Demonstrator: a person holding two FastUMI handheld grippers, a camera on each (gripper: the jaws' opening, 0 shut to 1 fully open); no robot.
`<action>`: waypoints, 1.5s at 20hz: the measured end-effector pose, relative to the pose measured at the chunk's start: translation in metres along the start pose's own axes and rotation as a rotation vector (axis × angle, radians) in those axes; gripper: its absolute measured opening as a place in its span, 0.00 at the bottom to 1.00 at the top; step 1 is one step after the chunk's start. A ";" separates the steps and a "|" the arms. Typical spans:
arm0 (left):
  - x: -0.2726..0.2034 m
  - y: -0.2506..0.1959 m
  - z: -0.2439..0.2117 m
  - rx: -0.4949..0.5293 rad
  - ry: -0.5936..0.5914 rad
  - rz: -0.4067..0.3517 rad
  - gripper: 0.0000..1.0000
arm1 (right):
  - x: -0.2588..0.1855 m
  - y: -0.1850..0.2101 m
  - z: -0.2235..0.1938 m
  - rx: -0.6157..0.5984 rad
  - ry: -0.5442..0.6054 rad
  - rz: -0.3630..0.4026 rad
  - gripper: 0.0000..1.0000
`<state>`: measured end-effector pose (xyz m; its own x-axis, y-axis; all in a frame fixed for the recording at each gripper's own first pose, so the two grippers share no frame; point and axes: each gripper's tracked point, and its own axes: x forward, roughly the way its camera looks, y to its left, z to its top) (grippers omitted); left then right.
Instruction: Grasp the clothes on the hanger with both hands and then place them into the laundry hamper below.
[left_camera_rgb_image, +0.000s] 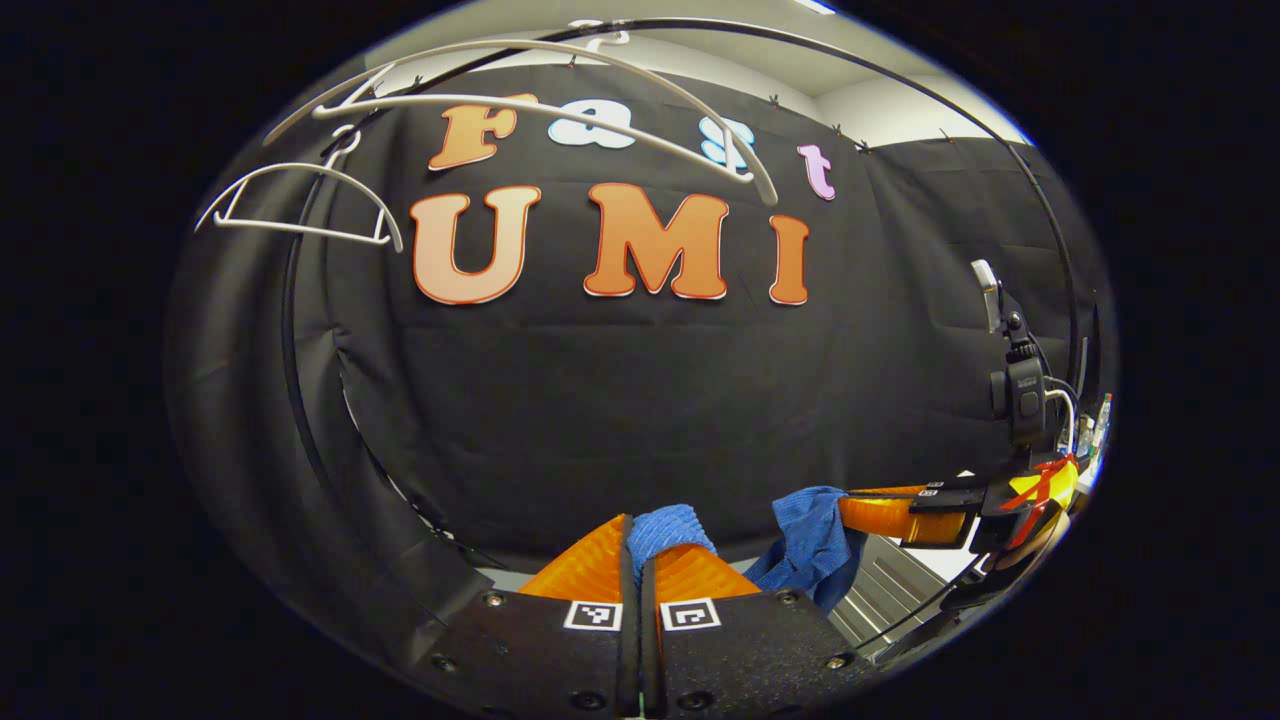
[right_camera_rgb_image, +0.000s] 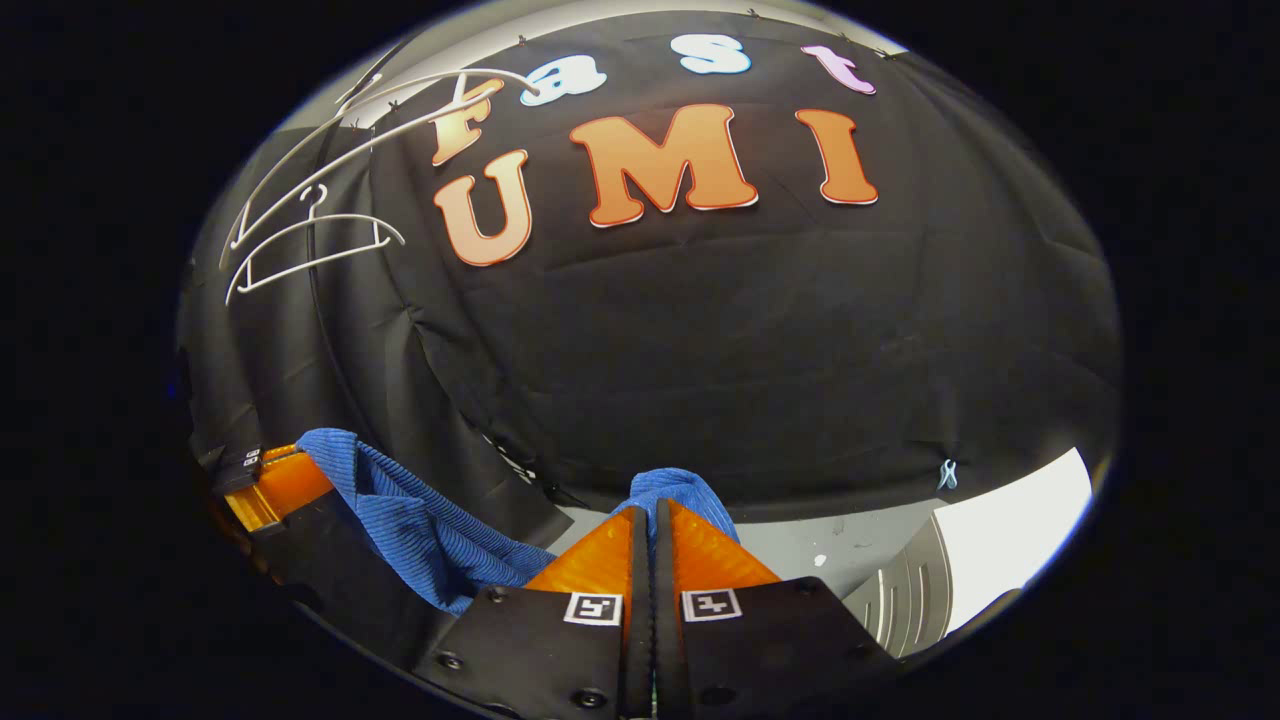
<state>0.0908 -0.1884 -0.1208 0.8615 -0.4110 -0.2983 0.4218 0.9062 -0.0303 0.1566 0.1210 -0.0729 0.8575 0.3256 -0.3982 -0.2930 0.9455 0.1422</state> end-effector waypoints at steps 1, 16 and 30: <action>0.003 -0.001 -0.010 -0.007 0.017 0.000 0.01 | 0.003 -0.001 -0.009 -0.002 0.012 -0.004 0.09; 0.032 -0.009 -0.203 -0.129 0.367 0.029 0.01 | 0.010 -0.024 -0.094 -0.004 0.077 -0.054 0.09; 0.038 -0.011 -0.328 -0.129 0.623 0.059 0.01 | 0.047 -0.051 -0.235 0.067 0.295 -0.114 0.09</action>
<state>0.0263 -0.1816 -0.4447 0.5400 -0.2602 -0.8005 0.3082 0.9461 -0.0997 0.1122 0.0892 -0.3116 0.7205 0.2146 -0.6594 -0.1655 0.9766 0.1370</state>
